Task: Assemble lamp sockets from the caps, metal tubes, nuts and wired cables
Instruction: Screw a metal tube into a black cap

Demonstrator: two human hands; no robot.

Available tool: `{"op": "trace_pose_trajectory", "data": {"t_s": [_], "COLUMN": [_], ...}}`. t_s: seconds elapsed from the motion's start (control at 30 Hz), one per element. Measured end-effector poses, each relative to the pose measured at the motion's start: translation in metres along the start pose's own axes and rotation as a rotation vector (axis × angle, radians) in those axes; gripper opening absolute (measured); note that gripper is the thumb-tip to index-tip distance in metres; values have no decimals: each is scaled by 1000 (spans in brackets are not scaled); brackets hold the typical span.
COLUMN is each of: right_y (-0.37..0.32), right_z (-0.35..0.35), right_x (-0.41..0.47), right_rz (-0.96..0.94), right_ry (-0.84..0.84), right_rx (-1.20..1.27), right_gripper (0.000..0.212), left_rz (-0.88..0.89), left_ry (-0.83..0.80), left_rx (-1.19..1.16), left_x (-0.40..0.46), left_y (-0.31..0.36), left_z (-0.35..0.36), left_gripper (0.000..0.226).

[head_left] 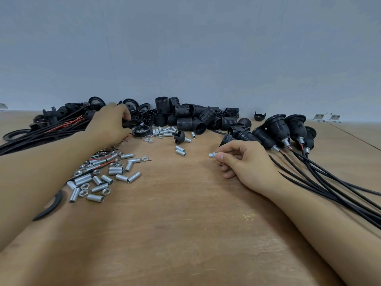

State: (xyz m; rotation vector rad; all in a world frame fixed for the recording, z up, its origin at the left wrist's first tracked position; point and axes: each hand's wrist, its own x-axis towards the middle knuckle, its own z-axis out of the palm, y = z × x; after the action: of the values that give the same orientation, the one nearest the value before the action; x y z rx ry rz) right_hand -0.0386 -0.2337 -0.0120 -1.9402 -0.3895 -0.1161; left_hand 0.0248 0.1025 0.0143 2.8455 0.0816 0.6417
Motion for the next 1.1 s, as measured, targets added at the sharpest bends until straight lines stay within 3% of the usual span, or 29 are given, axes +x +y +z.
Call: {"op": "trace_pose_trajectory", "data": {"t_s": [0.1,0.17,0.23,0.37,0.53,0.7,0.83,1.0,1.1], "right_y": [1,1,-2,-9,-7,-4,-2,-1,-3], "right_z": [0,0,0,-2,-4,-5,-8,-1,-1], "right_x": [1,1,2,-1,-4,-5,-4,-3,-1], "right_rz": [-18,-38,-64,-178,-180,-303,-233,-25,26], "right_ry": [6,26,66,143,102,99,71,20,64], "right_rx": [6,15,66,207,189,71,61,-16,91], "right_gripper": [10,9,11,19,10,14,6,48,50], "left_rz": [-120,-135,-104,-153,-171,-172,-161,-86,-157], "left_ry": [221,274,172,-277,-452,-454,-463,-489,-468], "left_rx": [-442,-784,-1085,-1628,-1750,-1636,-1678,-1705,-1744], "left_x": [-5,-17,-36,-84,-96,-93,-92,-92,-91], "left_y": [28,59,93,143,143,147,145,144,144], "left_z": [-6,-13,-12,10,22,26,26,26,25], "left_gripper": [29,31,29,28,37,35,32,36,39]}}
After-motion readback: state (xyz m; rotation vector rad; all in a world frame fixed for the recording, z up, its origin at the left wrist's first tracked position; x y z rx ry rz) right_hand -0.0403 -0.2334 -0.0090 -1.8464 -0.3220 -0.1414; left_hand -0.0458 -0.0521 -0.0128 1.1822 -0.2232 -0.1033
